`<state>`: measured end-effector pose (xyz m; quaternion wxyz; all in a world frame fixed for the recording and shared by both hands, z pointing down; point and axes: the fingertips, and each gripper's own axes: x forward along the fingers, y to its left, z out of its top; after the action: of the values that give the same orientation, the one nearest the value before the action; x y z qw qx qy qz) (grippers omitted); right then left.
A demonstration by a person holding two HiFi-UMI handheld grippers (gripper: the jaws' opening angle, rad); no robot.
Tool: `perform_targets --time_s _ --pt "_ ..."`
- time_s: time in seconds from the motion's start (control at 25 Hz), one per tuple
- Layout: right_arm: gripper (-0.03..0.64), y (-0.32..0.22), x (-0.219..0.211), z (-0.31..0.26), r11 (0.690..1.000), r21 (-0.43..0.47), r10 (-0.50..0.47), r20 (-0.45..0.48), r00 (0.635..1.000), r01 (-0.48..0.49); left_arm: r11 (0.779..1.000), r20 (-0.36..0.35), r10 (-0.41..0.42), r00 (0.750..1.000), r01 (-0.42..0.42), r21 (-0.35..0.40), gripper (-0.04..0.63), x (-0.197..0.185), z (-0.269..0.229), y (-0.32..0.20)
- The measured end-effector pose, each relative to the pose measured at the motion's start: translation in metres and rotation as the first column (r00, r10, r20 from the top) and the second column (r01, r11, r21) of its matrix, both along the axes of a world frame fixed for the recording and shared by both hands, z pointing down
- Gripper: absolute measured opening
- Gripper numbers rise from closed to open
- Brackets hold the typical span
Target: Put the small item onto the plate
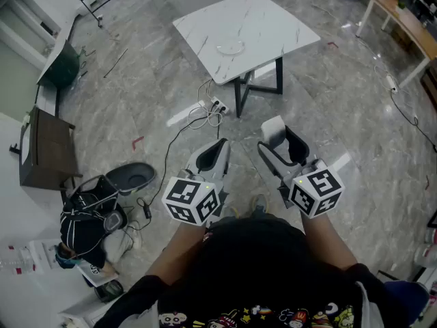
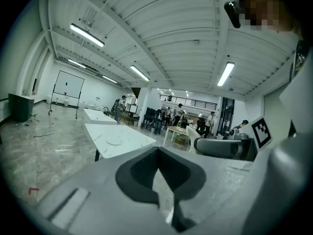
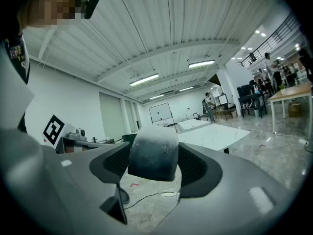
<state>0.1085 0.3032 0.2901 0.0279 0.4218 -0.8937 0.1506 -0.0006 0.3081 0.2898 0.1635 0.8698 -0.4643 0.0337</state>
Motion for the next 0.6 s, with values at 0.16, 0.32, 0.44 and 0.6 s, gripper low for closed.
perform_targets --time_s 0.16,0.32,0.44,0.6 --pt "0.334 -0.007 -0.008 0.005 1.0 -0.003 -0.007 -0.006 1.0 0.007 1.0 -0.004 0.007 1.0 -0.007 -0.018 0.002 -0.003 0.009 -0.005" --pt "0.334 -0.014 -0.008 0.007 1.0 -0.023 -0.004 0.004 1.0 0.004 0.999 -0.003 0.01 1.0 -0.01 -0.032 0.001 -0.004 0.009 -0.012" --pt "0.334 -0.022 -0.007 0.01 0.999 -0.037 -0.002 0.009 1.0 0.003 0.999 -0.003 0.01 1.0 -0.01 -0.042 0.002 -0.003 0.01 -0.02" --pt "0.336 -0.031 -0.005 0.015 0.999 -0.053 -0.009 0.004 1.0 0.009 0.998 0.009 0.014 1.0 -0.014 -0.063 0.0 0.003 0.014 -0.032"
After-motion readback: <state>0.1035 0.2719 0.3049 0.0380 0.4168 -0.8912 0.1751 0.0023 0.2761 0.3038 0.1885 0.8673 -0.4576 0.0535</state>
